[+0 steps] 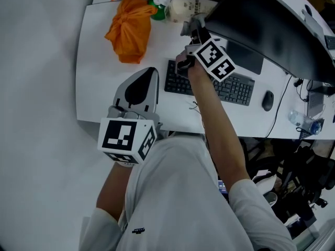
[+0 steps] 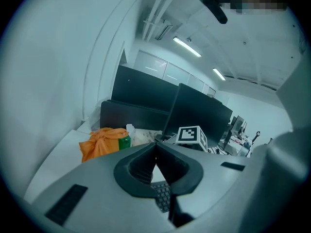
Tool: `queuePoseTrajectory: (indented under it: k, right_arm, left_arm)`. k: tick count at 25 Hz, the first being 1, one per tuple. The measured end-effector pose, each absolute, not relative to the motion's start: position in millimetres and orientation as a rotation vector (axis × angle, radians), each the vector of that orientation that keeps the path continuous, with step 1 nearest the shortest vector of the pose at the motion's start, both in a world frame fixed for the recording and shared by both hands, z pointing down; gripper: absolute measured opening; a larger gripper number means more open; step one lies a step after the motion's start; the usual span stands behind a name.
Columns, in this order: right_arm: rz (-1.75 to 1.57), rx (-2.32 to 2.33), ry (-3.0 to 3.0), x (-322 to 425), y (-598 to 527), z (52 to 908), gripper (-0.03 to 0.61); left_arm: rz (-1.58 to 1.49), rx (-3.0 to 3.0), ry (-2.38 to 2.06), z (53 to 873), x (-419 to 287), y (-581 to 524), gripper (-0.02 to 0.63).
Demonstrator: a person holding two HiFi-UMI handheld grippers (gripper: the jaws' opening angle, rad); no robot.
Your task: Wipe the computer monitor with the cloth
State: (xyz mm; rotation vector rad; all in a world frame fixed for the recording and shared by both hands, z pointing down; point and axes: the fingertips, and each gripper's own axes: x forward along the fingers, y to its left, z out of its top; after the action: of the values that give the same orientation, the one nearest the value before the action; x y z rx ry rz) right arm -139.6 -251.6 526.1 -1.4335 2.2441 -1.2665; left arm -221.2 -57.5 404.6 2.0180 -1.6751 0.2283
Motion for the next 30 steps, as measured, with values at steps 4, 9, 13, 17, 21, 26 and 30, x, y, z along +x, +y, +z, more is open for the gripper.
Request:
queuePoseTrajectory:
  k: [4,9,13,17,21,26,30]
  right_arm:
    - [-1.255,-1.416,2.212,-139,-252,503,0.037]
    - [-1.270,-1.385,2.181,-138,-252,477,0.037]
    - [-1.263,-1.362,2.168,-137,-252,456,0.037]
    - [-1.278,-1.328,2.098,-135,-251,428,0.037]
    - [-1.301,-1.262,2.033,-133,-253,394,0.037]
    - [-1.323,-1.176,1.954,-130,-252,352,0.037]
    - [-1.324,-1.114,1.916,-127,-251,321,0.037]
  left_arm:
    - [0.210,2.036,-1.677,397,-223,-56,0.018]
    - [0.182,2.062,-1.681,386,-222,-55,0.018]
    - [0.161,2.086,-1.682,377,-221,-55,0.018]
    - [0.145,2.102,-1.687,369,-221,-52,0.018]
    - [0.137,2.110,-1.697,362,-223,-49,0.018]
    - [0.129,2.112,-1.719,354,-225,-44,0.018]
    - [0.116,2.121,-1.732,346,-223,-43,0.018]
